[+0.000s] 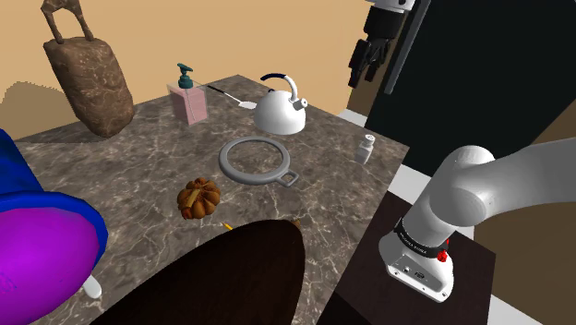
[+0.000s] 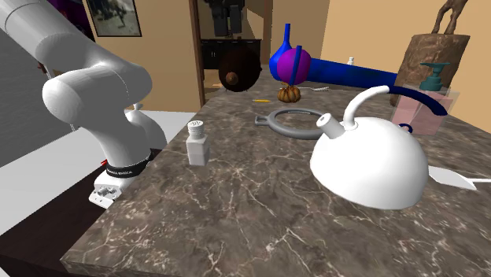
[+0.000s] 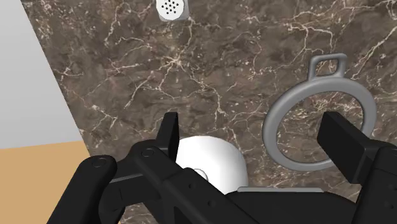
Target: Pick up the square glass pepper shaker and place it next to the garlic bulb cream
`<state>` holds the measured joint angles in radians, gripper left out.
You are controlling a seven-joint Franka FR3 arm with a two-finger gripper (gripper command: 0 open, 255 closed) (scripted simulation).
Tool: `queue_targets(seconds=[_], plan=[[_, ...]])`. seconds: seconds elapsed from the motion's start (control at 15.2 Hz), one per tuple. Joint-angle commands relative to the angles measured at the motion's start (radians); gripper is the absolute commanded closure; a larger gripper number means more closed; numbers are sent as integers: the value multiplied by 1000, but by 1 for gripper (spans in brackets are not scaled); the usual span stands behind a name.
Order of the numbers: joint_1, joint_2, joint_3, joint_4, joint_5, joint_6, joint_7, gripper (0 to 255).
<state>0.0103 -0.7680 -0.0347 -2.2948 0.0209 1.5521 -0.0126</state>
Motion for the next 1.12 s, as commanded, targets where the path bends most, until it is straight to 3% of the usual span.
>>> queue_targets(seconds=[0.0, 1.06], plan=[[0, 0, 0, 0, 0, 0, 0, 0], [-90, 62, -48, -372, -119, 218, 14, 0]])
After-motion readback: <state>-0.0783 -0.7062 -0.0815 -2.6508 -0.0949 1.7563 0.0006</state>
